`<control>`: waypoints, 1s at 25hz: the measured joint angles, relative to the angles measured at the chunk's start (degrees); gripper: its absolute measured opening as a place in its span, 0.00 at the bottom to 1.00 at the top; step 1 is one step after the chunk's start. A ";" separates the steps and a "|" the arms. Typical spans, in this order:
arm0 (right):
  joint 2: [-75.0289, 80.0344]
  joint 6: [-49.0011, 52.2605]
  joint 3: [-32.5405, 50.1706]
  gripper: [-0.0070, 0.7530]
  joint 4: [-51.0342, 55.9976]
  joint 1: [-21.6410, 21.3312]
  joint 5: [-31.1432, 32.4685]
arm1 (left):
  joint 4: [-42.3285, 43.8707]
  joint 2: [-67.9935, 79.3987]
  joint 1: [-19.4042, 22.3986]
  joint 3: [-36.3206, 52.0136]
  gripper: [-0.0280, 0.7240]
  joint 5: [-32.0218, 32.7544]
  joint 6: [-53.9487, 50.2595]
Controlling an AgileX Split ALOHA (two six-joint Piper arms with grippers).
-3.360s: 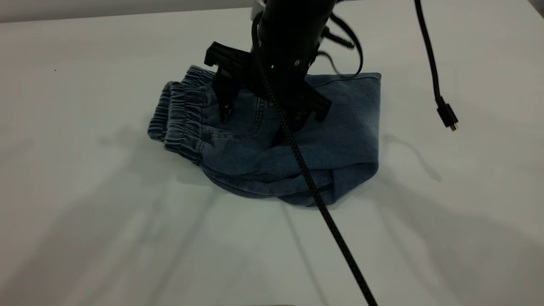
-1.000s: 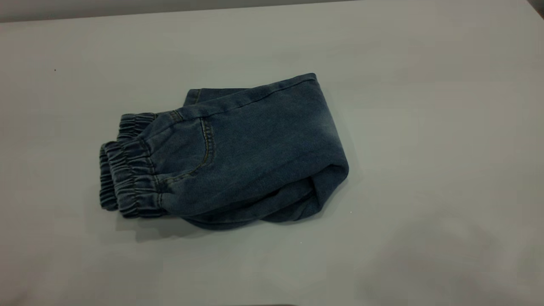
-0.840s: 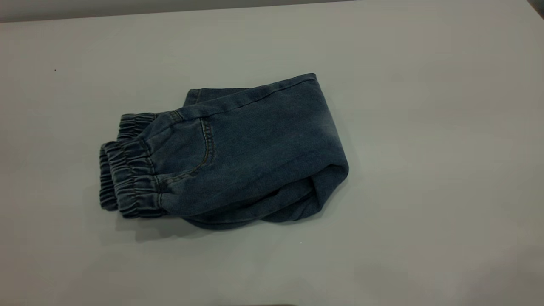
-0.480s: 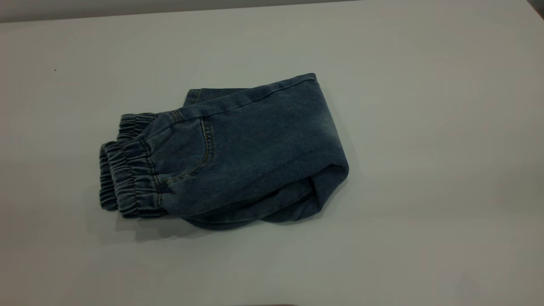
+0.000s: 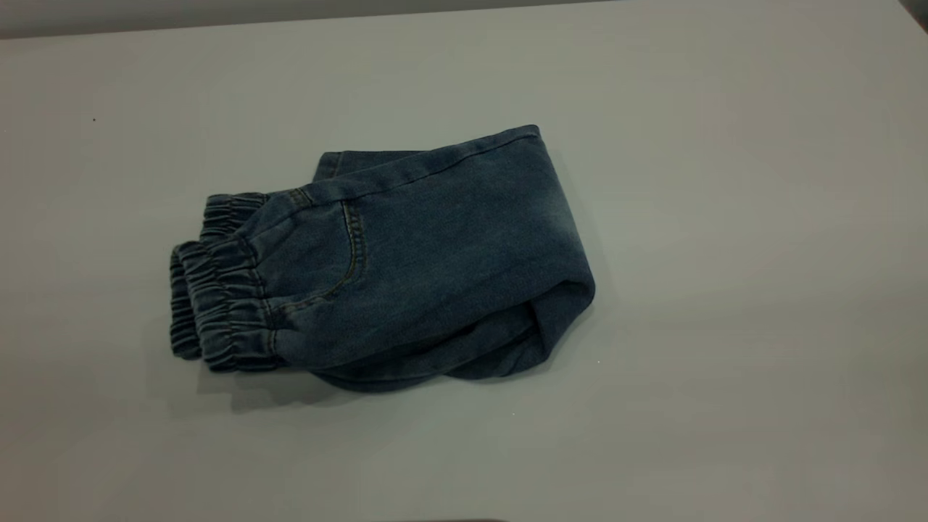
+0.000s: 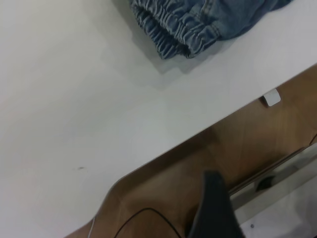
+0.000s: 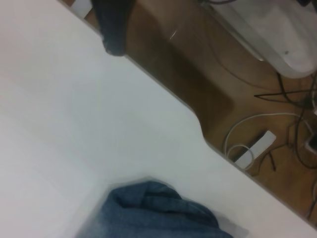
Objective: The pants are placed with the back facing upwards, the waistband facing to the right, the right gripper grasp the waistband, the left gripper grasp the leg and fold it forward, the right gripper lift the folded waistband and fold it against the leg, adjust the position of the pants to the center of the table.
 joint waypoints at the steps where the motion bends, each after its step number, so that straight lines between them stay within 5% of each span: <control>1: 0.00 -0.37 0.00 0.58 0.38 0.00 -0.07 | 0.00 0.00 0.00 0.00 0.63 0.00 0.00; 16: -1.35 -0.96 0.00 0.58 0.38 -1.17 -0.13 | 0.00 0.00 0.56 0.00 0.63 4.42 0.00; 19: -1.59 -0.96 0.00 0.58 0.80 -7.83 -0.13 | -0.06 0.00 4.88 0.00 0.63 4.46 0.00; 25: -1.59 -1.01 0.00 0.58 0.80 -28.20 -0.13 | -0.06 -0.12 18.04 0.00 0.63 4.46 0.00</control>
